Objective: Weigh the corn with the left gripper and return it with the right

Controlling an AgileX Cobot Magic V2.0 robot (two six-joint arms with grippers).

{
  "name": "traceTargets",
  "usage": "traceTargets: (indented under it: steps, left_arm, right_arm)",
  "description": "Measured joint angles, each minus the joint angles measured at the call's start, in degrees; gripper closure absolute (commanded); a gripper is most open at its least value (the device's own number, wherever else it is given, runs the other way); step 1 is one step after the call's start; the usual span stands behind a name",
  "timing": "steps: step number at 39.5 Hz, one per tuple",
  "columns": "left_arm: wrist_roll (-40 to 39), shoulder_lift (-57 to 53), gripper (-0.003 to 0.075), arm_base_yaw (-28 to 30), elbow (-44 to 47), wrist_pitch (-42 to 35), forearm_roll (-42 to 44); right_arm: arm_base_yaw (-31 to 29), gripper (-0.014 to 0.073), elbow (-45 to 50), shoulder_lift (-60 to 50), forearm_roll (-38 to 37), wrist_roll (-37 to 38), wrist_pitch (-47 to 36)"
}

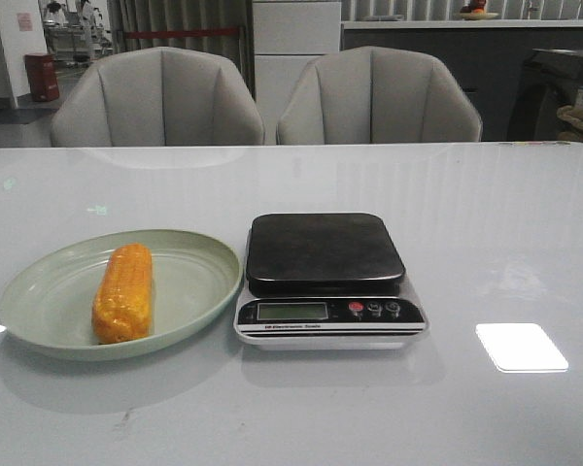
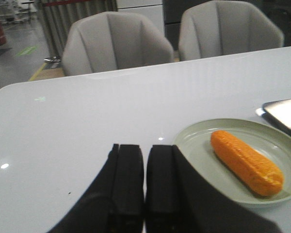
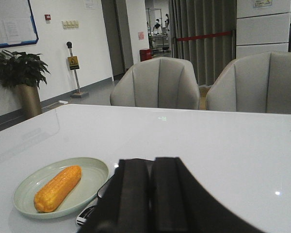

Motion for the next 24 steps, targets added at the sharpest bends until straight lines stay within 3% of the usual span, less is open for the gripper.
traceTargets:
  steps: [10, 24]
  left_arm:
    - [0.00, 0.00, 0.0606, 5.55, 4.38, -10.49, -1.83]
    - [0.00, 0.00, 0.0606, 5.87, 4.38, -10.88, -5.76]
  right_arm:
    - [0.00, 0.0438, 0.00, 0.00, 0.00, 0.00, 0.09]
    - [0.00, 0.0438, 0.00, 0.00, 0.00, 0.00, 0.09]
